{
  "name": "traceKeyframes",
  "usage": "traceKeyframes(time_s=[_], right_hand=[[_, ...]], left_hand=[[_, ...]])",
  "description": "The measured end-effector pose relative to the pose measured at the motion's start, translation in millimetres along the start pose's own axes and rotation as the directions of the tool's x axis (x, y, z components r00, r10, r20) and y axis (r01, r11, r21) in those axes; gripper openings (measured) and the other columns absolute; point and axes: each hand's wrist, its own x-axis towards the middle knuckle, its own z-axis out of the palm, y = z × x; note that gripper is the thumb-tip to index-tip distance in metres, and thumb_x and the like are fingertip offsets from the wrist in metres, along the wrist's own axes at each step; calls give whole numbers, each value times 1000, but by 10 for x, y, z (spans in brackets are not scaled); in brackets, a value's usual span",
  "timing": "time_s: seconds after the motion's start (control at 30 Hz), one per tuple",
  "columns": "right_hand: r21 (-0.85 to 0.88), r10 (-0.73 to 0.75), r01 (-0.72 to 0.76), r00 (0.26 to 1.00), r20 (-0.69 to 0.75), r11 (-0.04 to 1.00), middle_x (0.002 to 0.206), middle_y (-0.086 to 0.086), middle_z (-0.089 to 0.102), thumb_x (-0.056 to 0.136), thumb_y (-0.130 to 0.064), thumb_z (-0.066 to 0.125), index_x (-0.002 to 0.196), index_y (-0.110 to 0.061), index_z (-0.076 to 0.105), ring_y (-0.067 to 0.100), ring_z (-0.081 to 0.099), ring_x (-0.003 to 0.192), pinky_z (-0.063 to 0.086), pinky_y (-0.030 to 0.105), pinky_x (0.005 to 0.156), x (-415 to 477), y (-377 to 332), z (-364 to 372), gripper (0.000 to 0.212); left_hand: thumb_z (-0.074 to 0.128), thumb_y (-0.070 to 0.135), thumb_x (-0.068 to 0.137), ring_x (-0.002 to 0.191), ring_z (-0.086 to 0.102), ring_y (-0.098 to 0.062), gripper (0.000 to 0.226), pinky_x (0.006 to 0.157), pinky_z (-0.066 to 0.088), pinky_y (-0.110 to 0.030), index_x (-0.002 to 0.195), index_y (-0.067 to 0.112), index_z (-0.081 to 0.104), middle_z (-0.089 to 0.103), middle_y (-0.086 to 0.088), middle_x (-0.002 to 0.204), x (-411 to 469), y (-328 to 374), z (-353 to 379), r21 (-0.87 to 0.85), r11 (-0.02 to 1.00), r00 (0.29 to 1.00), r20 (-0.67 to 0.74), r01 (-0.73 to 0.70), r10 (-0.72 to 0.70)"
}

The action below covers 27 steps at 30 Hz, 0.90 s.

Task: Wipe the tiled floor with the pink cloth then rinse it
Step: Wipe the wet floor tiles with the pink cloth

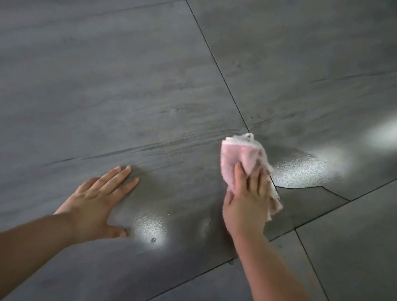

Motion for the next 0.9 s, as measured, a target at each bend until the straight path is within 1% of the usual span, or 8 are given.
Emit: traceKeyframes(time_s=[0.17, 0.33, 0.4, 0.5, 0.6, 0.7, 0.77, 0.9], right_hand=[[6, -517, 519, 851, 94, 855, 125, 12, 62, 77, -28, 37, 122, -25, 42, 33, 58, 115, 48, 45, 93, -131, -169, 91, 46], [44, -9, 6, 998, 65, 999, 138, 24, 46, 79, -25, 38, 131, -12, 47, 47, 44, 125, 40, 62, 96, 29, 135, 8, 54], [11, -131, 131, 991, 3, 991, 132, 24, 53, 77, -24, 39, 127, -13, 46, 46, 50, 119, 42, 57, 95, -236, -90, 99, 51], [12, -629, 629, 776, 38, 777, 127, 7, 61, 75, -29, 38, 120, -25, 44, 33, 47, 122, 45, 43, 98, -843, -518, 256, 46], [38, -794, 798, 591, 144, 601, 128, -1, 61, 75, -29, 40, 121, -31, 45, 26, 48, 122, 44, 44, 96, -803, -445, 241, 46], [14, -515, 516, 853, 87, 857, 133, 10, 55, 76, -26, 37, 129, -26, 41, 37, 55, 115, 51, 50, 81, -367, 205, 103, 53], [44, -149, 148, 988, 29, 988, 139, 23, 45, 77, -32, 29, 134, -17, 39, 46, 44, 123, 44, 56, 94, -178, 604, -70, 60], [8, 300, -301, 951, 76, 954, 147, 33, 24, 85, -26, 35, 141, -5, 35, 51, 25, 133, 23, 54, 109, -258, 432, -87, 60]], left_hand=[[35, 81, 28, 142, -14, -12, 135, 116, -5, -34, 142, 24, -12, -12, 3, 156, -212, -252, 129, -195, 960, 958, -165, 201, -234], [34, 84, 25, 143, -15, -15, 138, 116, 0, -42, 143, 26, -11, -15, 2, 155, -389, -591, 234, -165, 932, 937, -81, 323, -339], [53, 84, 36, 142, -19, -16, 138, 116, -2, -42, 142, 25, -15, -20, 1, 154, -379, -611, 227, -131, 934, 940, -37, 333, -340], [67, 66, 58, 142, -20, -16, 125, 116, -3, -43, 142, 25, -15, -22, 1, 154, -371, -597, 251, -115, 936, 939, -52, 333, -340], [69, 60, 61, 142, -19, -16, 122, 117, -2, -44, 142, 26, -14, -21, 2, 154, -378, -646, 246, -114, 943, 946, -52, 314, -321], [70, 57, 63, 142, -20, -16, 123, 117, -1, -42, 141, 24, -18, -23, 1, 153, -417, -707, 175, -61, 956, 958, 22, 288, -287], [70, 55, 64, 142, -20, -17, 123, 117, 1, -41, 140, 23, -21, -25, 1, 153, -425, -743, 137, -11, 962, 961, 52, 271, -270], [68, 54, 67, 142, -22, -19, 122, 117, 0, -42, 140, 21, -24, -27, -1, 152, -420, -720, 124, 20, 964, 961, 81, 265, -266]])
